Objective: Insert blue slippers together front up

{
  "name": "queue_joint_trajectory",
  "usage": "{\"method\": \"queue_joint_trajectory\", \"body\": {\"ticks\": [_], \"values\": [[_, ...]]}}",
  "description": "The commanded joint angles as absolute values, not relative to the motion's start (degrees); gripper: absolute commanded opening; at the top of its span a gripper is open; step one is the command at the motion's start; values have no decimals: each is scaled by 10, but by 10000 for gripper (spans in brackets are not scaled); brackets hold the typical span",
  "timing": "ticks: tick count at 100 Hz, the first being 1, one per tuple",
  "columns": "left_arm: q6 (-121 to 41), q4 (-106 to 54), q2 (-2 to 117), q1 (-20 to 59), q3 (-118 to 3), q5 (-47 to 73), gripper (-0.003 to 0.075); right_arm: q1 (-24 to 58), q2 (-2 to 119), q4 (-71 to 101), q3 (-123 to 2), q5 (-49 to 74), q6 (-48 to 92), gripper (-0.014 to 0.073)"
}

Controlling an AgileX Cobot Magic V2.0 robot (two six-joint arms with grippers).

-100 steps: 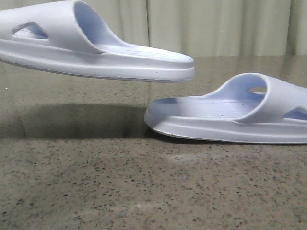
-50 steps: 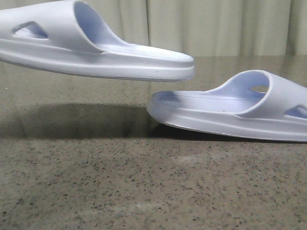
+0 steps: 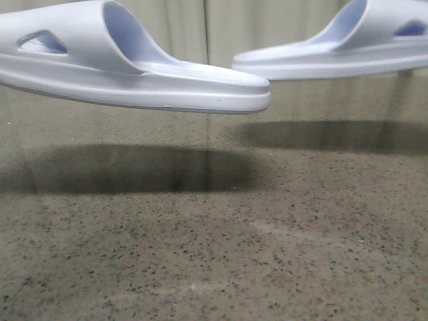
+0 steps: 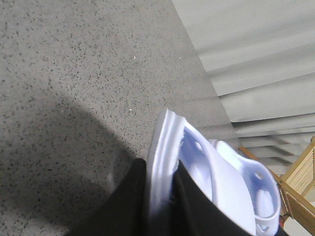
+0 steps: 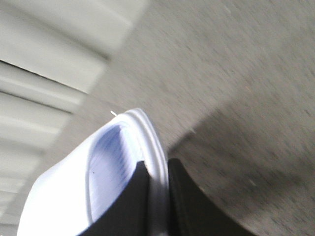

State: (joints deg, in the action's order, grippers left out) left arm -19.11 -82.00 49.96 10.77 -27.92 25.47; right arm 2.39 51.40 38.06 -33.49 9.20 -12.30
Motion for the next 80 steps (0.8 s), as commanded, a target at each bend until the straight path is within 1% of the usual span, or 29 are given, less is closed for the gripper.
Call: {"method": "queue_joint_trajectory", "body": {"ticks": [1, 17, 41, 80], "values": [[-194, -845, 492, 113, -296, 257, 19, 19, 498, 374, -377, 53, -115, -107], [-196, -845, 492, 113, -296, 257, 19, 19, 482, 375, -403, 110, -115, -107], [-197, -845, 492, 113, -296, 257, 19, 19, 447, 391, -403, 186, -115, -107], [-198, -853, 492, 113, -296, 258, 19, 19, 434, 413, -402, 262, -115, -107]]}}
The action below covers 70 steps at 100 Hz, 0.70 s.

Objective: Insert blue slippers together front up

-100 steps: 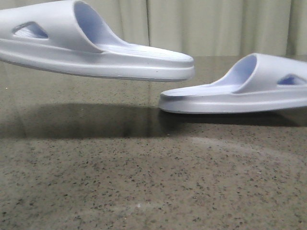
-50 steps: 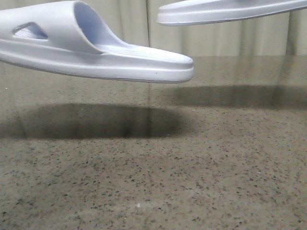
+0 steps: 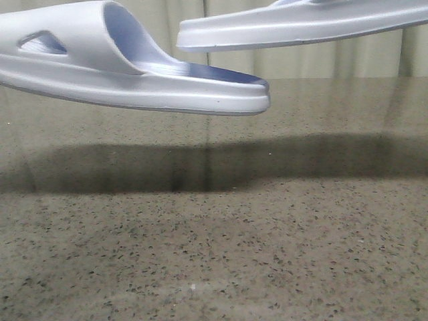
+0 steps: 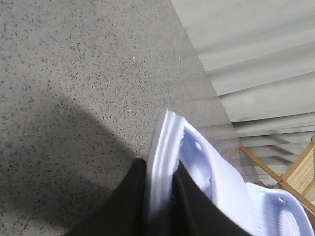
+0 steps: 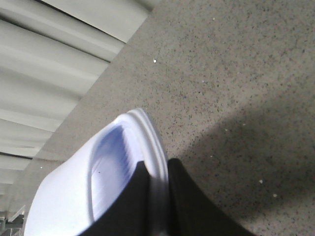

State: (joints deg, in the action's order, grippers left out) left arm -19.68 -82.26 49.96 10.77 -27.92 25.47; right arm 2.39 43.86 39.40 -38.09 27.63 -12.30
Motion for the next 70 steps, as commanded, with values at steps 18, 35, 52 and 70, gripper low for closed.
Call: {"method": "queue_joint_trajectory", "body": {"ticks": [18, 35, 52, 70], "values": [[-253, -897, 492, 113, -296, 277, 19, 19, 434, 420, -402, 269, -114, -107], [-285, -943, 497, 113, -296, 284, 19, 19, 445, 472, -402, 272, -65, -107], [-337, -1009, 530, 114, -296, 332, 19, 19, 478, 557, -402, 277, 17, -107], [-378, -1066, 570, 125, -297, 375, 19, 19, 503, 621, -402, 265, 81, -107]]}}
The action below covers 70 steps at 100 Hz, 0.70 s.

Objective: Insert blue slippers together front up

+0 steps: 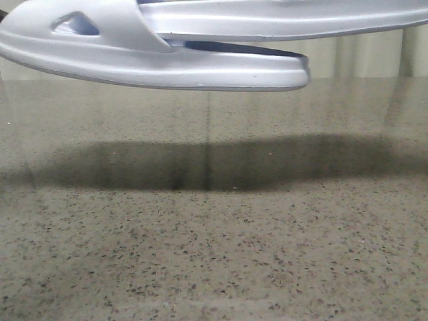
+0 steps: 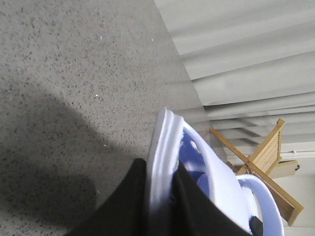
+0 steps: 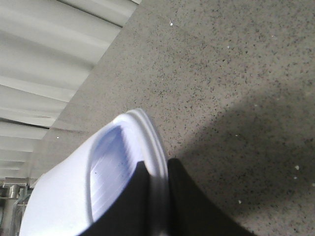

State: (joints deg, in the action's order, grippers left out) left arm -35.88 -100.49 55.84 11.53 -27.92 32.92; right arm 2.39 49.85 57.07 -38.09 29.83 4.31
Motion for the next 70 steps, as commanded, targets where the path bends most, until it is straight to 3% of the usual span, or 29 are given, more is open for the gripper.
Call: {"method": "queue_joint_trajectory", "body": {"ticks": [1, 28, 70], "values": [[-378, -1066, 571, 126, -299, 375, 19, 19, 502, 621, -402, 263, 84, -107], [-377, -1066, 585, 130, -317, 391, 19, 19, 506, 624, -402, 255, 89, -107], [-377, -1066, 585, 130, -348, 396, 19, 19, 531, 699, -402, 365, 157, -107]]}}
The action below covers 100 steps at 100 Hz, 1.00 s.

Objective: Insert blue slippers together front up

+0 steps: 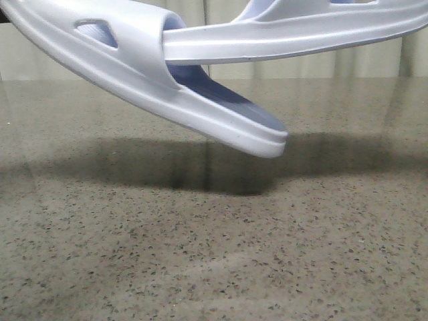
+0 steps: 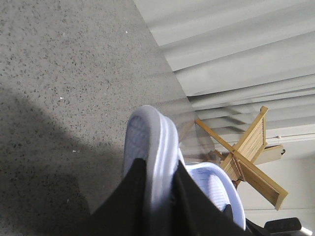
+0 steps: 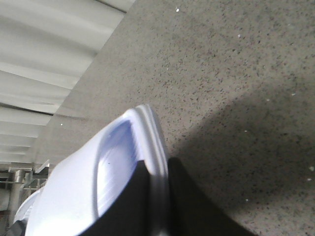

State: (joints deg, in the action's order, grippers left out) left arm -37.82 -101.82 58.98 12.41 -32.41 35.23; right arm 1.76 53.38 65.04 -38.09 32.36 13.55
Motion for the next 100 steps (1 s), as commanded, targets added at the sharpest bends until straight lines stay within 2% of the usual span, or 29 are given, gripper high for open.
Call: {"method": "queue_joint_trajectory", "body": {"ticks": [1, 19, 55, 100], "values": [[-377, -1066, 585, 130, -349, 396, 19, 19, 531, 699, -402, 365, 157, -107], [-369, -1066, 585, 130, -350, 394, 19, 19, 531, 734, -402, 357, 164, -107], [-356, -1066, 585, 130, -358, 392, 19, 19, 531, 916, -365, 325, 305, -107], [-341, -1066, 585, 130, -411, 392, 20, 19, 531, 1033, -361, 305, 398, -107]]}}
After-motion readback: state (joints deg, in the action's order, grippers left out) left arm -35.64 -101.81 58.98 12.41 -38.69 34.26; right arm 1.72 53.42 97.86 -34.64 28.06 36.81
